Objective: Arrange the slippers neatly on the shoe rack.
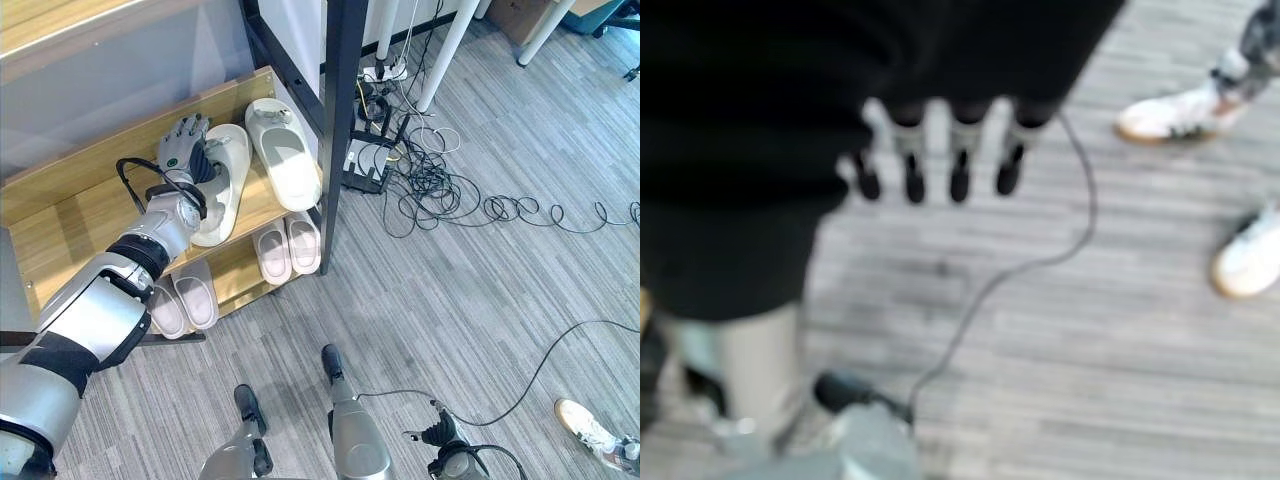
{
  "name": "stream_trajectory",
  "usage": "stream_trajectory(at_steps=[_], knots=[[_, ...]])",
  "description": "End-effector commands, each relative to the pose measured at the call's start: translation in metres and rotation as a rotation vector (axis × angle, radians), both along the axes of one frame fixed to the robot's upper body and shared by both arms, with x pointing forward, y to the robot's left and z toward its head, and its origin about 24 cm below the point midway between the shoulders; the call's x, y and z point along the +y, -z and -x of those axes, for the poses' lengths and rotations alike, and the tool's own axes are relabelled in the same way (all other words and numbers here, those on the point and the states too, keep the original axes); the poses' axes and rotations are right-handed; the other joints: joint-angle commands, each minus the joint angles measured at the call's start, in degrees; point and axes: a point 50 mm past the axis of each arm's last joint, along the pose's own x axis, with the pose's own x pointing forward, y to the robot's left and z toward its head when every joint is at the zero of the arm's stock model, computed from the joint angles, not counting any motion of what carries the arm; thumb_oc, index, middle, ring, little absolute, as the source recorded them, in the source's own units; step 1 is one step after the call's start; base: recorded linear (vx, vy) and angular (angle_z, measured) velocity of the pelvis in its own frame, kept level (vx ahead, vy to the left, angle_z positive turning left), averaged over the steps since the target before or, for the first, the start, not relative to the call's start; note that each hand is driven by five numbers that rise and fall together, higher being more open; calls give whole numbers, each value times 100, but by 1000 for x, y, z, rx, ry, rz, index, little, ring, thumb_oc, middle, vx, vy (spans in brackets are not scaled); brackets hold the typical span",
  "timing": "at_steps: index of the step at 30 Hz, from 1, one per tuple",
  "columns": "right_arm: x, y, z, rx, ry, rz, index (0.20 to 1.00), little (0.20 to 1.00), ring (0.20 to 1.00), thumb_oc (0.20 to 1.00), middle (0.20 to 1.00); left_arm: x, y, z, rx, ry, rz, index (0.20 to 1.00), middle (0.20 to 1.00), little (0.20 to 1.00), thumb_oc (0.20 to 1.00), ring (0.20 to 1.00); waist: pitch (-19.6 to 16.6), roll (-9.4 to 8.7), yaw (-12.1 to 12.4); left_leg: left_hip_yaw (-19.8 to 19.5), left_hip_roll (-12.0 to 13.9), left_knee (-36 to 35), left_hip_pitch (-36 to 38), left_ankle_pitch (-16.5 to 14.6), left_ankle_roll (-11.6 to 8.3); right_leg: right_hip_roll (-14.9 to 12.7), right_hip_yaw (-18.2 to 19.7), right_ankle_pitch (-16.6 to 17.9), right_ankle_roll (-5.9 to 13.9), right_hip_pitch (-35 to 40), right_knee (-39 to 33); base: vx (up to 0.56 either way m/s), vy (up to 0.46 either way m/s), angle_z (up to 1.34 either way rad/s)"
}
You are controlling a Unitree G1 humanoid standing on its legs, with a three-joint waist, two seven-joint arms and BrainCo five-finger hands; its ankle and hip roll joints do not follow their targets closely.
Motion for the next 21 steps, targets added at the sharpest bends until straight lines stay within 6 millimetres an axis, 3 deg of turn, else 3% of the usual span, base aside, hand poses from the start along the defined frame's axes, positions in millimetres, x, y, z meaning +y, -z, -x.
stream_trajectory(at_steps=[1,7,11,12,13,14,15,16,18,21], knots=[[-5,-3,1,-22,2,3,1000,1000,1000,1000,1000,3,-69,-2,-229,-34,61,1000,1000,1000,1000,1000,252,65,108,-435,119,77,-191,21,-31,-118,-264,-959,319,-501,1044,0,0,0],[-4,-2,5,-17,20,-12,1000,1000,1000,1000,1000,2,-71,1,-278,26,238,1000,1000,1000,1000,1000,212,133,197,-491,76,77,-131,21,-17,-147,-358,-1002,297,-373,1033,3,0,1],[-3,1,13,4,37,-23,1000,1000,1000,1000,1000,6,-65,8,-325,49,264,1000,1000,1000,1000,1000,218,162,261,-545,42,77,-105,16,-3,-162,-387,-1034,278,-310,1036,-2,1,3],[-2,1,14,-3,50,-34,1000,1000,1000,1000,1000,22,-55,15,-356,22,258,1000,1000,1000,1000,1000,235,167,332,-578,15,77,-87,5,5,-181,-405,-1066,271,-270,1055,1,10,11],[-2,1,15,-1,48,-33,1000,1000,1000,1000,1000,23,-53,16,-354,19,258,1000,1000,1000,1000,1000,229,171,320,-579,14,77,-81,4,6,-183,-406,-1068,271,-264,1056,0,24,9],[3,2,17,-16,56,-52,1000,1000,1000,1000,1000,49,-30,29,-358,-41,258,1000,1000,1000,1000,1000,245,166,390,-606,-2,77,-53,1,15,-196,-435,-1101,254,-206,1082,-4,23,10],[4,2,18,-18,59,-59,1000,1000,1000,1000,1000,57,-21,34,-350,-64,263,1000,1000,1000,1000,1000,247,161,411,-616,-6,77,-43,-2,17,-201,-437,-1104,251,-196,1090,-5,23,5],[4,2,18,-16,57,-58,1000,1000,1000,1000,1000,58,-19,34,-348,-66,263,1000,1000,1000,1000,1000,240,165,402,-614,-6,77,-39,-4,17,-201,-435,-1106,251,-193,1090,-8,15,5],[4,3,24,-5,63,-63,1000,1000,1000,1000,1000,69,6,44,-299,-91,296,1000,1000,1000,1000,1000,228,157,450,-635,-9,77,-25,-21,26,-209,-459,-1129,231,-166,1103,-7,13,6],[2,3,25,-3,74,-63,1000,1000,1000,1000,1000,73,18,49,-278,-106,312,1000,1000,1000,1000,1000,231,151,480,-655,-8,77,-33,-19,29,-217,-483,-1129,222,-164,1110,-14,4,7]])
